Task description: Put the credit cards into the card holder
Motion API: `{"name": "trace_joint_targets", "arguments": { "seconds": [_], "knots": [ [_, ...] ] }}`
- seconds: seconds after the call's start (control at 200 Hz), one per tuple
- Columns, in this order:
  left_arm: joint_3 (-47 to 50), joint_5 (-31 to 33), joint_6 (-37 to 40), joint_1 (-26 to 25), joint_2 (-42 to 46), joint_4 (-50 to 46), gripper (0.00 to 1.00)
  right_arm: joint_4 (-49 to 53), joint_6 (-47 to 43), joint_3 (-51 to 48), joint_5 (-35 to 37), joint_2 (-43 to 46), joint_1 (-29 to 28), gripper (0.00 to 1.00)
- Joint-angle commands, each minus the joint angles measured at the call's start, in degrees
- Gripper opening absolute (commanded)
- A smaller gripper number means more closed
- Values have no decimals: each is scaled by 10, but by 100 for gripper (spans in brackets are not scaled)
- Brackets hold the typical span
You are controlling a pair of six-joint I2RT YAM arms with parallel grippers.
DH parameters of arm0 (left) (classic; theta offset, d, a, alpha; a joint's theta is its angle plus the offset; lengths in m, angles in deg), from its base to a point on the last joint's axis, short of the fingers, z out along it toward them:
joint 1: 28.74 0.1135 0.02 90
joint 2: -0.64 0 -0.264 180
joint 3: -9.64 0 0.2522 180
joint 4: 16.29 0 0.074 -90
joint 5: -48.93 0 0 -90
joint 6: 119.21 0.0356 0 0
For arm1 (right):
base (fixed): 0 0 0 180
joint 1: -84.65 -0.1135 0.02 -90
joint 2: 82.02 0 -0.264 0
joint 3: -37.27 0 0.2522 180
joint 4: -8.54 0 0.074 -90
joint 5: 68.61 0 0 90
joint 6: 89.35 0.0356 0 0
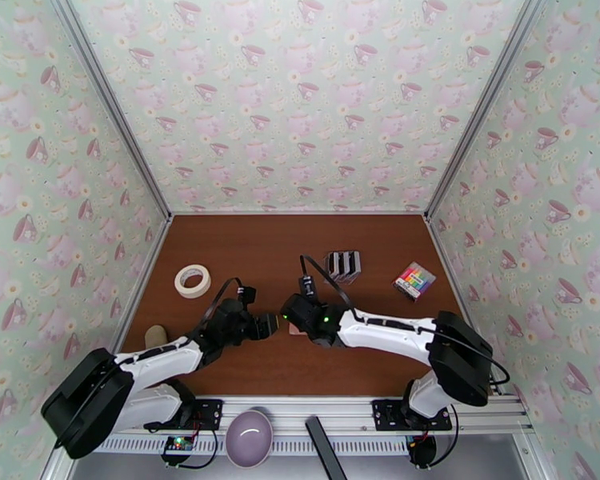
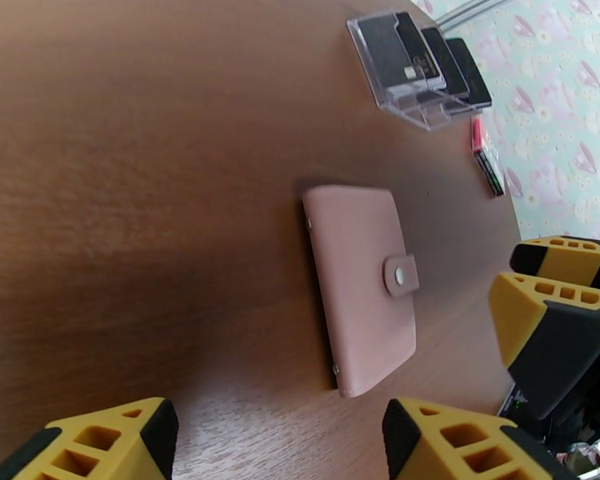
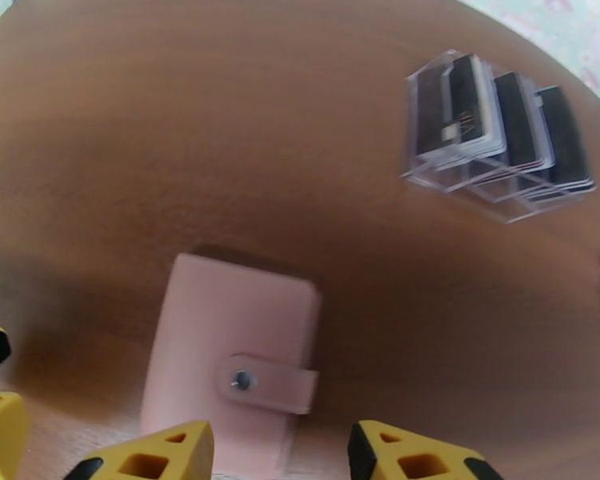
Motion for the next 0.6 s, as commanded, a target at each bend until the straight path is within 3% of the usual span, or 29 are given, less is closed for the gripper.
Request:
{"name": "trace_joint_targets", "arguments": {
  "seconds": [0.0,0.29,0.596],
  "knots": [
    [15,-34,-18,-2,-15,43,70,27,30,35,-33,-35,-4,46],
    [26,-41,-35,-12,-44,71,68,57,44,69,-50,-85,-4,38],
    [28,-33,-40,-20,-66,88,68,58,44,91,-45,-122,-4,37]
  ]
}}
